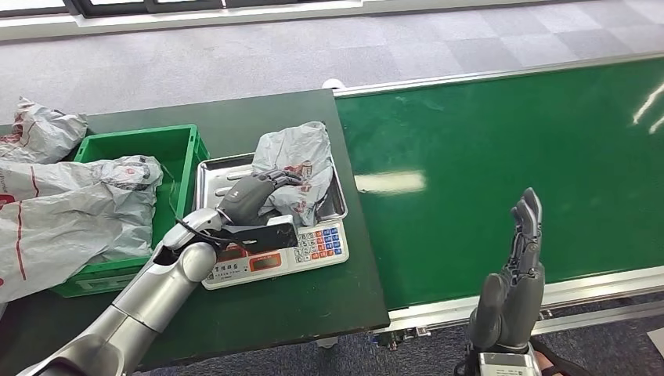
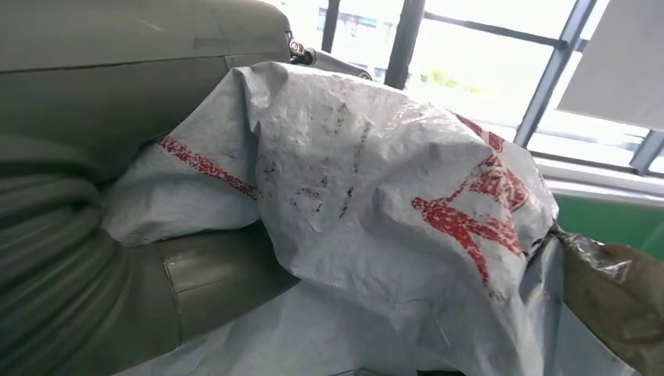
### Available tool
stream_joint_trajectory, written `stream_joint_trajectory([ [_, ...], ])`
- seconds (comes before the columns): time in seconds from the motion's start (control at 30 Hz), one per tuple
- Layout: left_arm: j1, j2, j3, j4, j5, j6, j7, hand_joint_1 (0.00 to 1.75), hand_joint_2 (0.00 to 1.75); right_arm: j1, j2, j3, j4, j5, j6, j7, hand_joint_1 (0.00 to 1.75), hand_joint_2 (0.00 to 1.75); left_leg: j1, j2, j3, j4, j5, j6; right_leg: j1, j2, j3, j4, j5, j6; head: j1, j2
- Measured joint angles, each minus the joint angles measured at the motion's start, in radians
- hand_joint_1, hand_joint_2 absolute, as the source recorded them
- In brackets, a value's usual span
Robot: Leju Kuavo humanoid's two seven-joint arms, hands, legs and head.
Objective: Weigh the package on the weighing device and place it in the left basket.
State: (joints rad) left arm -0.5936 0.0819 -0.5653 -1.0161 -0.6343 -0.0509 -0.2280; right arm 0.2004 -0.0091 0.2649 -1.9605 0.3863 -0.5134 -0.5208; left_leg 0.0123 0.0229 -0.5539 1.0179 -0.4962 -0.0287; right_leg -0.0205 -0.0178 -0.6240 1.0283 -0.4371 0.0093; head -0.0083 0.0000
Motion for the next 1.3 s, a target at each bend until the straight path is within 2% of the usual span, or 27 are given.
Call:
stream_joint_trajectory([
  [0.07,0.016,0.016,0.009,-0.024,-0.008,0.011,0.004,1.75,1.75,0.009,-0.001,-0.001,0.000,-0.001,-0.001,-0.001,0.00,0.00,0.000,0.000,0.000,0.000,0.000,0.000,0.000,0.000,0.000,0.000,0.000,0.000,0.000,0.000],
  [0.2,0.029,0.034,0.017,-0.052,-0.017,0.018,0.008,1.75,1.75,0.016,-0.002,-0.001,-0.001,-0.001,-0.003,-0.002,0.00,1.75,0.000,0.000,0.000,0.000,0.000,0.000,0.000,0.000,0.000,0.000,0.000,0.000,0.000,0.000],
  [0.27,0.032,0.044,0.019,-0.059,-0.060,0.058,0.028,1.75,1.75,0.020,-0.003,-0.001,-0.004,-0.001,-0.008,-0.002,0.00,1.75,0.000,0.000,0.000,0.000,0.000,0.000,0.000,0.000,0.000,0.000,0.000,0.000,0.000,0.000],
  [0.4,0.026,0.085,0.050,-0.052,-0.254,0.240,0.121,1.75,1.75,0.038,-0.007,-0.002,-0.013,-0.001,-0.026,-0.003,0.00,1.75,0.000,0.001,0.000,0.000,0.000,0.000,0.000,0.001,-0.001,0.000,0.000,0.000,0.000,0.000],
  [0.53,-0.007,0.155,0.136,0.002,-0.441,0.412,0.214,1.75,1.75,0.054,-0.013,-0.002,-0.017,-0.003,-0.032,-0.001,0.00,1.75,0.003,0.002,-0.001,0.000,0.001,-0.002,0.003,0.002,-0.002,0.001,0.000,-0.001,0.000,0.000],
  [0.63,-0.014,0.211,0.226,0.034,-0.520,0.488,0.237,1.75,1.75,0.060,-0.015,-0.002,-0.017,-0.002,-0.038,0.000,0.00,1.75,0.003,0.003,-0.001,-0.001,0.001,-0.002,0.003,0.003,-0.002,0.001,0.000,-0.002,0.000,0.000],
  [0.83,0.040,0.270,0.415,0.041,-0.556,0.558,0.220,1.75,1.75,0.060,-0.019,-0.002,-0.017,0.003,-0.056,0.000,0.00,1.75,0.003,0.002,-0.002,-0.001,0.001,-0.002,0.003,0.001,-0.003,0.001,0.000,-0.002,0.000,0.000],
  [1.0,0.121,0.310,0.565,0.013,-0.461,0.617,0.190,1.75,1.75,0.059,-0.021,0.000,-0.017,0.008,-0.070,0.001,0.00,1.75,0.003,0.006,-0.003,-0.001,-0.001,-0.004,0.003,0.004,-0.004,0.000,-0.001,-0.003,0.000,0.000],
  [1.1,0.174,0.312,0.670,-0.008,-0.437,0.626,0.175,1.75,1.75,0.061,-0.021,0.002,-0.017,0.015,-0.079,0.005,0.00,1.75,0.003,0.006,-0.001,-0.001,-0.001,-0.003,0.003,0.005,-0.004,0.000,-0.001,-0.003,0.000,0.000],
  [1.23,0.237,0.292,0.764,-0.020,-0.456,0.615,0.172,1.75,1.75,0.063,-0.021,0.004,-0.024,0.029,-0.081,0.012,0.00,1.75,0.003,0.005,-0.001,-0.001,-0.001,-0.003,0.003,0.004,-0.004,0.000,-0.002,-0.003,0.000,0.000],
  [1.3,0.265,0.274,0.797,-0.024,-0.454,0.586,0.168,1.54,1.75,0.065,-0.020,0.004,-0.031,0.037,-0.076,0.018,0.00,1.75,0.003,0.005,-0.001,-0.001,-0.001,-0.003,0.003,0.004,-0.004,0.000,-0.002,-0.003,0.000,0.000],
])
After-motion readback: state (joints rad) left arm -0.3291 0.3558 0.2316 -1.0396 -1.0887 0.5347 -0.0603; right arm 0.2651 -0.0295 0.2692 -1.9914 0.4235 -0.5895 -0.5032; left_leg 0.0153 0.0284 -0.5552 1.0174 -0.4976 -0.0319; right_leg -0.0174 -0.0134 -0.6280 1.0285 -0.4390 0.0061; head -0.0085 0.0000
